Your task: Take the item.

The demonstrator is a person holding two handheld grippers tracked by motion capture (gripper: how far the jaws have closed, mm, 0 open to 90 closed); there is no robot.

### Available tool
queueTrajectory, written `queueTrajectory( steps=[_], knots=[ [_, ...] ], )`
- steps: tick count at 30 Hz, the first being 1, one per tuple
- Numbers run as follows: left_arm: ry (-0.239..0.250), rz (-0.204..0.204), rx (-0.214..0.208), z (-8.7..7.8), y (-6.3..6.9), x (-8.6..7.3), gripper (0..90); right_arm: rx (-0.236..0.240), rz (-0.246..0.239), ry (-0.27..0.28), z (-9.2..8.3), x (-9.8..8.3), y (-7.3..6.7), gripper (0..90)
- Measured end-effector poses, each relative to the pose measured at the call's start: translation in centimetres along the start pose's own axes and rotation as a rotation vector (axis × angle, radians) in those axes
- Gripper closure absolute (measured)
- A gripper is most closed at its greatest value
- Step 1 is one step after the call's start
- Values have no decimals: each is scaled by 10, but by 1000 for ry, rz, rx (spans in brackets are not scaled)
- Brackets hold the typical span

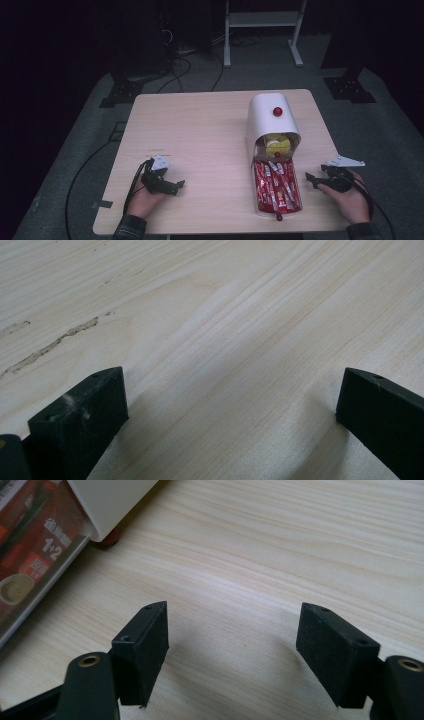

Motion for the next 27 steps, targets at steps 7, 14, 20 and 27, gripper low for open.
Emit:
queueTrajectory(
  steps=[7,14,20,27],
  knots=[
    [0,0,0,0,0,0,0,2,3,12,-3,1,0,281],
    [0,0,0,0,0,0,0,8,3,27,-7,3,0,278],
    [0,0,0,0,0,0,0,11,5,36,-10,4,-1,277],
    [0,-1,0,0,0,0,0,16,9,46,-15,6,-2,278]
  ],
)
Point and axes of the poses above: each handheld gripper's, and its own axes: z roughly forward along the jaws, x roughly out of its top, y roughly to its right, the point moved 5 cm from there along z, roughly forward along the jaws, and after that the axes turned 12 degrees about z, right-handed, at the moved point
